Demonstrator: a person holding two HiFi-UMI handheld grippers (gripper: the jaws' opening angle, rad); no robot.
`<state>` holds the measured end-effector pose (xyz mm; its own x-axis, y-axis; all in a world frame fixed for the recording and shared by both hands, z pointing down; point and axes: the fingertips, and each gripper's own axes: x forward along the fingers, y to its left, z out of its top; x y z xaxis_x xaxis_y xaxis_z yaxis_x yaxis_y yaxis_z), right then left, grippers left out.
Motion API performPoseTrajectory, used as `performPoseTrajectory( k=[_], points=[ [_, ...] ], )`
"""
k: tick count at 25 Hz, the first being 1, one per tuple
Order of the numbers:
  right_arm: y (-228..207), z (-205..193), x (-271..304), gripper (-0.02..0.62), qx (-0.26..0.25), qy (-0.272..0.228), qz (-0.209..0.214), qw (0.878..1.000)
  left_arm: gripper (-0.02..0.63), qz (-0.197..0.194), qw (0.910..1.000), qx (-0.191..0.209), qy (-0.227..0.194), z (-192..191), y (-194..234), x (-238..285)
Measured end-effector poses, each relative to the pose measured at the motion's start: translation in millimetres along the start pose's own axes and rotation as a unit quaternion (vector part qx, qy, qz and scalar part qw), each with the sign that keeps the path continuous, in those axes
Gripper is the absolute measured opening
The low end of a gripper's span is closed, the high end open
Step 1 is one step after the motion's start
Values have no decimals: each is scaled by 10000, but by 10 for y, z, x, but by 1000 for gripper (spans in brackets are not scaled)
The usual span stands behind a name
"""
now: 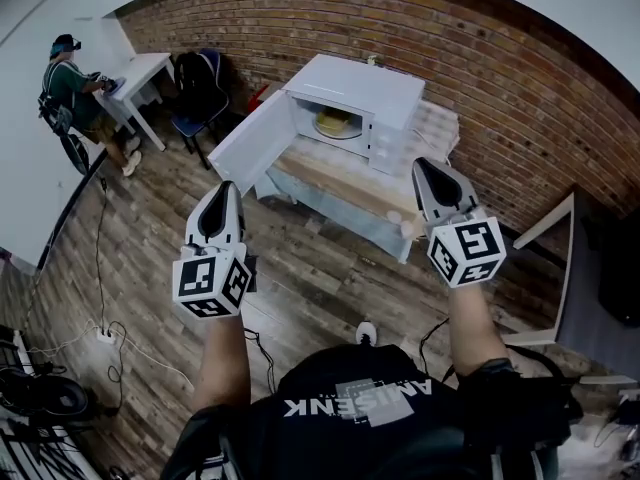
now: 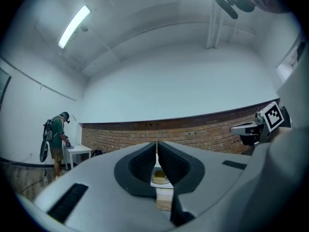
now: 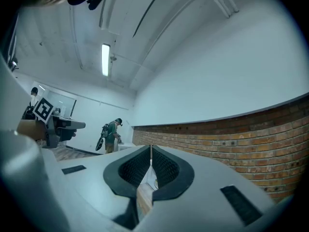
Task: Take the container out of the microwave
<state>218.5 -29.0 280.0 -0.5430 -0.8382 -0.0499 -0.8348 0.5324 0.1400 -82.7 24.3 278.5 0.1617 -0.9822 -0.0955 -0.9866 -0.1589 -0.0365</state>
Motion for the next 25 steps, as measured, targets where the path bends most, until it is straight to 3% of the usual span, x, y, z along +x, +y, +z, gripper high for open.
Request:
performPoseTrajectory(
  k=[5, 11, 16, 25],
  points=[
    [-350, -118, 122, 43, 107, -29, 192, 9998, 12, -36, 9997, 238, 9, 117, -300, 431],
    [-762, -164, 230, 43, 30, -69, 347, 9994, 12, 79, 9997, 199, 78, 54, -545, 809],
    [-889, -208, 305, 43, 290, -160, 505, 9982, 12, -50, 9997, 256, 28, 95, -684, 936],
    [-968, -308, 515, 43, 171, -47, 381, 9991, 12, -190, 9995, 189, 181, -112, -597, 1206]
  ],
)
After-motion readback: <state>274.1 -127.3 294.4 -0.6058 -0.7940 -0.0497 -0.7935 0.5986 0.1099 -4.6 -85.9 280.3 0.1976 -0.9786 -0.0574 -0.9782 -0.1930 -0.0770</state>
